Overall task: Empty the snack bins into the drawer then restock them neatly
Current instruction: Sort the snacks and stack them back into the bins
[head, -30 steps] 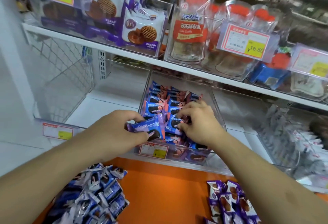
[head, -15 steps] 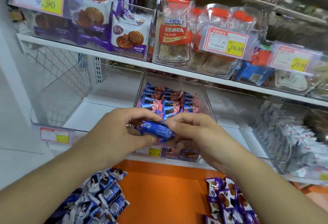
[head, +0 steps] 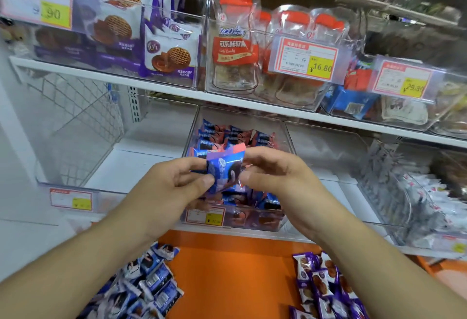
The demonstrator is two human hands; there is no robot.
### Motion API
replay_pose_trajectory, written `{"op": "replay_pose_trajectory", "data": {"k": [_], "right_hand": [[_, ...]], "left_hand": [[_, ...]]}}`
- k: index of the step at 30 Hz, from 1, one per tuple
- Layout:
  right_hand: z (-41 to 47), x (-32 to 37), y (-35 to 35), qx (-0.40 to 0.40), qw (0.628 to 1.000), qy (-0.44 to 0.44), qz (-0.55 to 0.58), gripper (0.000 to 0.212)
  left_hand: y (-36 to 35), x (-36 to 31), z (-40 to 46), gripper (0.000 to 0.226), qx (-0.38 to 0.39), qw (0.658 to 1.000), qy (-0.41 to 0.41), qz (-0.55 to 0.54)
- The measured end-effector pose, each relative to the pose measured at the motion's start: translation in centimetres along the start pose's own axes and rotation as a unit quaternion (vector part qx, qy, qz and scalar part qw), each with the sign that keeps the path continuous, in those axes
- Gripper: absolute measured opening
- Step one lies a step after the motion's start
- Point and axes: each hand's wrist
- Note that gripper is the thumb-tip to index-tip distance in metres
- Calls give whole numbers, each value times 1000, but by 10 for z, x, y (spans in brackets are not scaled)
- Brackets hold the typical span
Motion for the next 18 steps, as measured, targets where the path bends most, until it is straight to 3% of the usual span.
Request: {"op": "replay_pose_trajectory", "data": {"k": [3, 5, 7, 9, 12, 15, 18], "right_hand": [[0, -2, -9, -11, 1000, 0, 17, 34], [5, -5, -11, -58, 998, 5, -13, 32], [11, -11, -6, -97, 990, 21, -103, 31], [17, -20, 2, -115, 963, 47, -240, 32], [24, -34, 9, -87, 904, 66, -413, 24], [30, -46, 9, -57, 853, 96, -510, 24], [33, -53, 9, -41, 830, 98, -548, 24]], "left_hand": [[-4, 0, 1, 24, 23, 999, 22, -35], [0, 5, 3, 22, 13, 997, -24, 78], [7, 10, 5, 26, -47, 964, -88, 248], [15, 12, 7, 38, -90, 918, -126, 364], [24, 17, 13, 52, -98, 881, -140, 442], [28, 21, 16, 63, -74, 867, -125, 476], [30, 25, 17, 67, -46, 875, -101, 472]]}}
Point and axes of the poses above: each hand's wrist, its own z-axis towards the middle knuckle, its own y-axis out of the back of the hand, x = y × z, and after that the axes turned 1 degree about -z, right-handed
